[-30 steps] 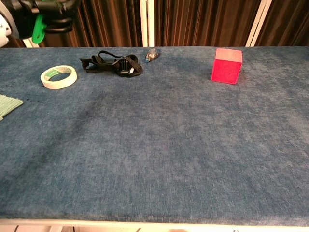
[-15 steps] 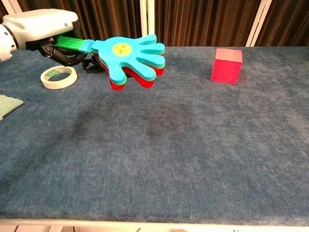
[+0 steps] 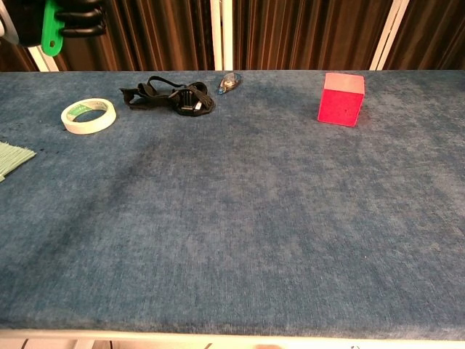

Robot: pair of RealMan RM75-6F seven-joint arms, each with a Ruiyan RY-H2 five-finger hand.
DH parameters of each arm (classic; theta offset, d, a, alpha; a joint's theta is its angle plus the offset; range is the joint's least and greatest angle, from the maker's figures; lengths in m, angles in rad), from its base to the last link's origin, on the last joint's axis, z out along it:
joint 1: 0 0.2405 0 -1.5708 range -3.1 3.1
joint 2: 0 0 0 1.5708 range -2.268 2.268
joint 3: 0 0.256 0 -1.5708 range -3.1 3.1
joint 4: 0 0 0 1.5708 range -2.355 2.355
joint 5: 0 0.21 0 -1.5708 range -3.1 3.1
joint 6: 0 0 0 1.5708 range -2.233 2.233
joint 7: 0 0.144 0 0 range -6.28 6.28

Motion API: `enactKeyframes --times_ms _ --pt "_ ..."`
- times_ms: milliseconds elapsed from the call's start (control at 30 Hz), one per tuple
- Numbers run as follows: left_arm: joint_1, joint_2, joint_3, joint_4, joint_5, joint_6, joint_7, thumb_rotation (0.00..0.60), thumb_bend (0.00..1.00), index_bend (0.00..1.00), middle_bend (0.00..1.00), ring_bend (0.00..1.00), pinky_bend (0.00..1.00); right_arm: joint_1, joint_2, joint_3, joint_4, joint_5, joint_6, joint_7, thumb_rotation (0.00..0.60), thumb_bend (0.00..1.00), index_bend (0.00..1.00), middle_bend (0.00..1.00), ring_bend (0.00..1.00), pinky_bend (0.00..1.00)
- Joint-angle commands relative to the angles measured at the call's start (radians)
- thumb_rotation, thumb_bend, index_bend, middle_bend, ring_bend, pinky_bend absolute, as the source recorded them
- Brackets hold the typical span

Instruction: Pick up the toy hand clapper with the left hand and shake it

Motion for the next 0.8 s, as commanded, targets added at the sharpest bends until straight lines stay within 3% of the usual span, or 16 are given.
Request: enactKeyframes --times_ms 33,133,200,267,400,633,800 --pt "0.003 -0.01 0.023 0.045 0.05 0.072 0.27 0.6 0.8 1.0 1.0 1.0 1.0 0.002 -0.001 0.0 -0.003 -0.002 0.0 -0.004 0.6 0.26 0.0 0.0 0.0 0.0" --pt "-0.027 -0.062 0.114 0.194 0.215 0.131 0.695 0.6 0.81 1.0 1.0 1.0 1.0 0.002 0.001 0.0 -0.005 0.0 0.0 -0.005 0.6 0.26 0.0 0.0 0.0 0.0" --pt "-0.048 -0.079 0.174 0.262 0.303 0.122 0.889 0.6 0.81 1.0 1.0 1.0 1.0 0.001 0.001 0.0 -0.004 0.002 -0.001 -0.003 0.6 0.27 0.0 0.0 0.0 0.0" --pt "-0.062 -0.098 0.224 0.296 0.342 0.083 1.013 0.6 0.81 1.0 1.0 1.0 1.0 0.001 0.001 0.0 0.0 0.006 -0.003 0.002 0.6 0.27 0.0 0.0 0.0 0.0" --pt "-0.07 -0.14 0.275 0.347 0.375 0.049 1.207 0.6 0.81 1.0 1.0 1.0 1.0 -0.003 -0.001 -0.001 0.009 0.009 -0.003 0.014 0.6 0.27 0.0 0.0 0.0 0.0" --pt "-0.075 -0.179 0.296 0.362 0.352 0.026 1.337 0.6 0.81 1.0 1.0 1.0 1.0 -0.007 -0.002 0.001 0.028 0.019 -0.002 0.033 0.6 0.27 0.0 0.0 0.0 0.0" --pt "-0.064 -0.191 0.287 0.363 0.31 0.044 1.322 0.6 0.81 1.0 1.0 1.0 1.0 -0.008 -0.004 0.002 0.032 0.02 0.0 0.035 0.6 0.28 0.0 0.0 0.0 0.0"
